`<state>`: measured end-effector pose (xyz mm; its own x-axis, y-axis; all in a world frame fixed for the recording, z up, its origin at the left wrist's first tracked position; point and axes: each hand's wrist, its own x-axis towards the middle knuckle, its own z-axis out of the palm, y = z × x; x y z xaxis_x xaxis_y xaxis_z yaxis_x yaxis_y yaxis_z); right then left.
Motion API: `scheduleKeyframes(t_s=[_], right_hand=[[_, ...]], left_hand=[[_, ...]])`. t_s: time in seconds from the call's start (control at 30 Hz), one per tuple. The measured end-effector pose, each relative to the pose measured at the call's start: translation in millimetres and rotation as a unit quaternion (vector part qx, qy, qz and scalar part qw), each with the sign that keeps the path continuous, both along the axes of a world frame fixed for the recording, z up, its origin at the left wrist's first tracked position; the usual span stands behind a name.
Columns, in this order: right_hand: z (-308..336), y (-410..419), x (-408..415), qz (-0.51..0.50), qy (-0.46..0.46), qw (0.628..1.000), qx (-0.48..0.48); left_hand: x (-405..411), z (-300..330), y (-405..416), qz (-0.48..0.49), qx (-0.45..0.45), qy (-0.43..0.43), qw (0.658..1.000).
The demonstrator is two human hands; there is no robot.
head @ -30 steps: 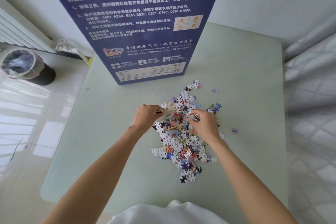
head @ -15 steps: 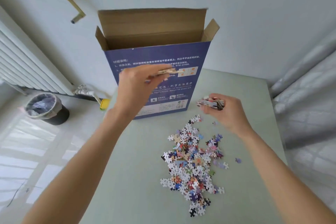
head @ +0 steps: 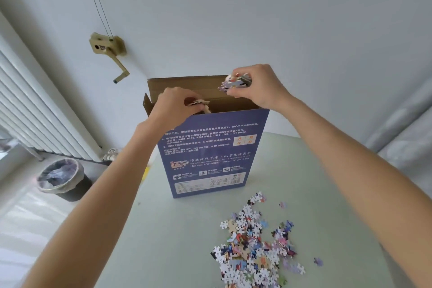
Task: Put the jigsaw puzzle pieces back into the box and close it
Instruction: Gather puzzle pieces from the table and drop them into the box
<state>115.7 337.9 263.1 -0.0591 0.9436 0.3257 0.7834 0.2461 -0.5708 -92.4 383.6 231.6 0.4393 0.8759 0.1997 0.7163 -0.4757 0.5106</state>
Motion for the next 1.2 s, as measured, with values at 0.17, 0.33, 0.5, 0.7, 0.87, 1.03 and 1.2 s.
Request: scheduleKeyframes(t_s=[0.17, 0.33, 0.5, 0.7, 0.87, 1.03, 1.2], right_hand=[[-7.6, 29.8, -15.7, 0.067, -0.132, 0.987, -0.066], [-11.3, 42.7, -22.4, 0.102, -0.156, 0.974, -0.130], [-10.7, 41.8, -24.2, 0.118, -0.147, 0.971, -0.146], [-15.8, 41.7, -23.4, 0.105, -0.153, 0.971, -0.151], [-17.5, 36.1, -28.9, 0.106, -0.119, 0.973, -0.169], [-20.5, 17.8, -31.2, 0.103, -0.101, 0.987, -0.068], [-52.1, -49.5, -28.3, 0.025, -0.063, 0.982, 0.175]], left_hand=[[-1.4, -0.3, 3.9, -0.004, -0.019, 0.005, 1.000], [-8.2, -1.2, 8.0, -0.028, -0.050, -0.045, 0.997], [-12.2, -2.1, 6.7, -0.031, -0.035, -0.014, 0.999], [-14.7, -5.0, -0.8, -0.029, 0.000, -0.020, 0.999], [-19.0, -8.0, -5.4, -0.031, 0.012, -0.039, 0.999], [-20.5, -14.1, -15.8, -0.044, 0.114, -0.048, 0.991], [-24.1, -36.8, -38.7, -0.106, 0.356, -0.115, 0.921]])
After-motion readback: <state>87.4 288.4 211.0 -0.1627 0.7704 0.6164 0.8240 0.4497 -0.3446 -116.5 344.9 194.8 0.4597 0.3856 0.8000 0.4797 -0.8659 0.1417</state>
